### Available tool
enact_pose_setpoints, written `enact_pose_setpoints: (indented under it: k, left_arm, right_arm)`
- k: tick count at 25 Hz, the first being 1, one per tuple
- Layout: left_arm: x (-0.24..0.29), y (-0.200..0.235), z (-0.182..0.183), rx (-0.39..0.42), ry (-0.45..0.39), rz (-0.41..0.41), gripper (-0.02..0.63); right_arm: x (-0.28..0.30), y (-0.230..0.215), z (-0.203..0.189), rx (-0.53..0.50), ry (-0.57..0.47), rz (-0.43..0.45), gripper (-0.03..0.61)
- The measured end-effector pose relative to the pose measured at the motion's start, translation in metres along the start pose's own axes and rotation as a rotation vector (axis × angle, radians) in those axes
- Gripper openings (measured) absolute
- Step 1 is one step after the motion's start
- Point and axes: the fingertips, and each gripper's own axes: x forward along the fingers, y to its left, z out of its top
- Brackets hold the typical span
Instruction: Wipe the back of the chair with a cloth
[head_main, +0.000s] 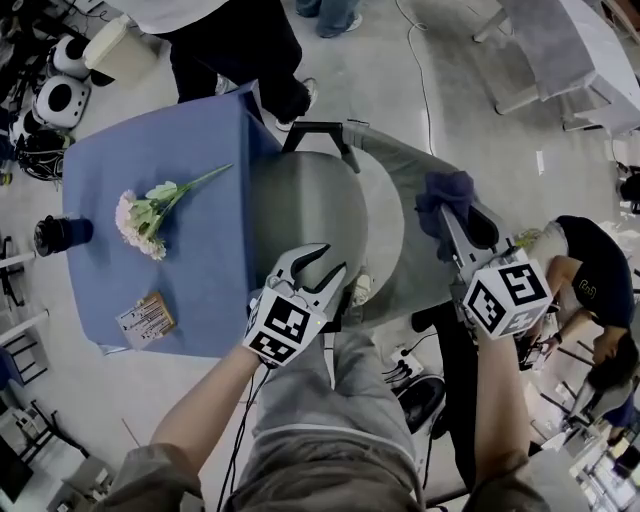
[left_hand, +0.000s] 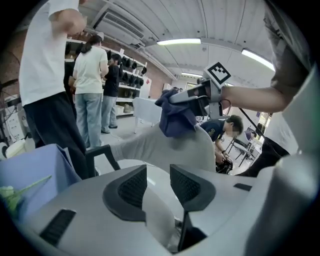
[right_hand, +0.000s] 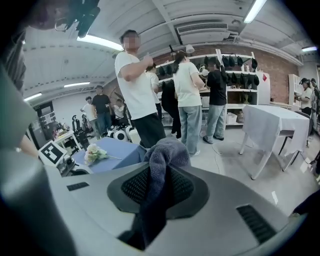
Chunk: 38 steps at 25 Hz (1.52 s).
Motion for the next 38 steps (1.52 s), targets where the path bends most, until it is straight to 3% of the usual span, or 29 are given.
enact_pose_setpoints:
  k: [4,12,22,25,38]
  left_arm:
    - [0.007,-0.006,-0.018,-0.024,0.034,-0.012,0.16]
    - [0.013,-0.008,-0.018,-0.037,0.038,-0.015,0.16]
    - [0.041,-0.06,-0.056,-0.123,0.097,-0.118,0.178]
    - [0.051,-0.075,-0.067,-0.147,0.108,-0.15,0.178]
    - [0.082,-0.112,-0.09,-0.24,0.115,-0.228,0.178]
  right_arm:
    - [0.007,0.001,-0.007,-0.004,0.012,0.008,0.087]
    - [0.008,-0.005,-0.014,-0.007,0.026,0.01,0.086]
    - [0.029,-0.014,-0.031,-0.069,0.08,0.04,0.087]
    - [0.045,-0.015,-0.034,-0.148,0.105,0.053,0.087]
    - [0.142,-0.005,-0.052,-0.69,0.341,0.166,0.087]
